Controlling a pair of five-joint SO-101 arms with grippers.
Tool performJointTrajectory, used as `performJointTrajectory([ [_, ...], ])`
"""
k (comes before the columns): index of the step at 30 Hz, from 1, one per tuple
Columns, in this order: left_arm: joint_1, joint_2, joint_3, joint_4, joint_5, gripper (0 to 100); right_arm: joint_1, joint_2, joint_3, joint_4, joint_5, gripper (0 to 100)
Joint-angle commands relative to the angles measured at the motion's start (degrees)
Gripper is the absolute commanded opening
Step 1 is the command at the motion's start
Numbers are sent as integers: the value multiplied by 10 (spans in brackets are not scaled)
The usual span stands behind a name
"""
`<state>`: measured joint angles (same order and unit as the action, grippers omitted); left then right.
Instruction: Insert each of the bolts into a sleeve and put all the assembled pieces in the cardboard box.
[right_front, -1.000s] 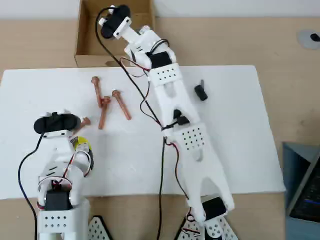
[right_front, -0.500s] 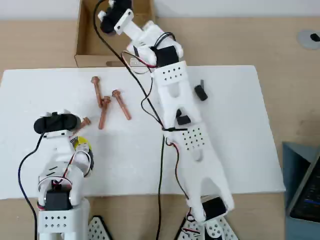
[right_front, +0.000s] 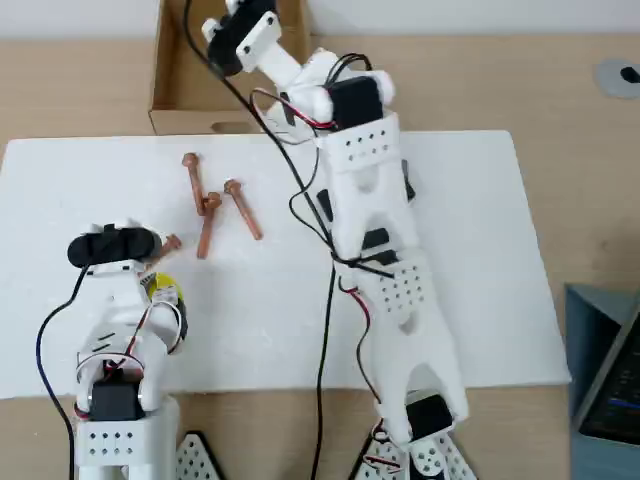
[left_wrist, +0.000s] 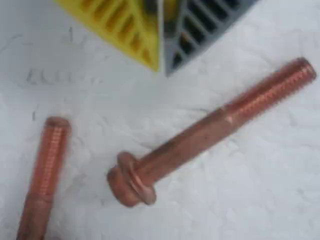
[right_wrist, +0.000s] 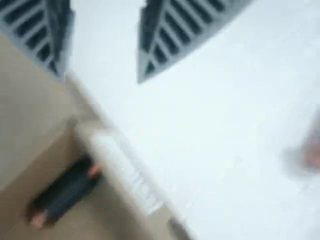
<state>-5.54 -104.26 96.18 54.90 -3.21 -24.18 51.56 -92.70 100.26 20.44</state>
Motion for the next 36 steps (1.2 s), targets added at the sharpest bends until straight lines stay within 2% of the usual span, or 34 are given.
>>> performJointTrajectory([
  [1, -4, -3, 4, -11, -4, 3, 10, -67, -24, 22, -43, 117],
  [6, -4, -3, 4, -11, -4, 3, 16, -87, -22, 22, -80, 117],
  [10, -4, -3, 4, -11, -4, 3, 17, -124, 43, 23, -107, 117],
  [23, -4, -3, 4, -11, -4, 3, 29, -363, 535, 21, -179, 118],
  [31, -4, -3, 4, -11, -4, 3, 47, -357, 626, 18, -171, 118],
  [36, -4, -3, 4, -11, -4, 3, 47, -304, 622, 18, -117, 118],
])
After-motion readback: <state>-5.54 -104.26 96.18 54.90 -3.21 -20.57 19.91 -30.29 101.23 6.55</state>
